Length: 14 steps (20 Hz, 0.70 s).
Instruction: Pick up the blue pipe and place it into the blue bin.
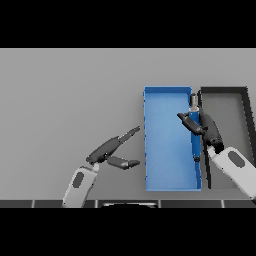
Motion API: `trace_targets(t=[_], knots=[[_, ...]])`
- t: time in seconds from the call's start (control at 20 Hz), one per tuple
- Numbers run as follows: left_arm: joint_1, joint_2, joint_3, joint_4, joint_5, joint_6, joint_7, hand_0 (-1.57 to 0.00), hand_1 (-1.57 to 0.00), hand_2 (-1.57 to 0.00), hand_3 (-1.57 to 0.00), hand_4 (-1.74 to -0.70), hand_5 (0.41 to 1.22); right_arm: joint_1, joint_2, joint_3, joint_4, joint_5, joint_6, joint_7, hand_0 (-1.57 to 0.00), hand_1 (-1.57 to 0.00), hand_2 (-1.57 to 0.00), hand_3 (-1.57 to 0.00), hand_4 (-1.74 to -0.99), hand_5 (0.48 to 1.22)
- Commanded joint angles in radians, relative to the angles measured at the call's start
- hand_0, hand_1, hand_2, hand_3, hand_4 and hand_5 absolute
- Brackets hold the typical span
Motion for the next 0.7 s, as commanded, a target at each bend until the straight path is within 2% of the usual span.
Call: trace_targets(t=[0.0, 0.1, 0.3, 0.35, 0.45, 0.65], knots=[[-0.007, -0.004, 0.003, 0.001, 0.003, 0.001, 0.006, 0.0, 0.0, 0.0, 0.0, -0.88, 0.429, -0.019, -0.041, 0.061, 0.02, -0.044, 0.01, 0.013, -0.24, -0.22, -0.22, -0.13, -1.142, 1.03], [0.0, -0.003, -0.001, -0.002, 0.002, 0.001, 0.0, 0.0, 0.0, 0.0, 0.0, -0.89, 0.428, -0.037, -0.065, 0.112, 0.038, -0.083, 0.01, 0.015, -0.16, -0.14, -0.14, -0.08, -1.083, 0.934], [0.009, 0.003, -0.004, 0.002, -0.01, 0.006, -0.016, 0.0, 0.0, 0.0, 0.0, -0.89, 0.427, -0.127, -0.123, 0.258, 0.082, -0.165, 0.01, 0.015, -0.06, -0.06, -0.06, -0.03, -1.056, 0.817], [0.005, 0.001, -0.005, -0.006, -0.008, 0.006, -0.008, 0.0, 0.0, 0.0, 0.0, -0.89, 0.428, -0.167, -0.14, 0.33, 0.084, -0.181, 0.003, 0.015, -0.05, -0.05, -0.05, -0.03, -1.051, 0.787], [0.007, 0.001, -0.007, -0.009, -0.005, 0.001, -0.005, 0.0, 0.0, 0.0, 0.0, -0.89, 0.429, -0.211, -0.158, 0.377, 0.082, -0.208, -0.008, 0.015, -0.03, -0.03, -0.03, -0.02, -1.038, 0.734], [0.006, -0.001, -0.013, -0.005, -0.016, 0.006, -0.006, 0.0, 0.0, 0.0, 0.0, -0.89, 0.431, -0.24, -0.146, 0.416, 0.096, -0.224, -0.022, 0.015, -0.01, -0.01, -0.01, -0.01, -1.022, 0.672]])
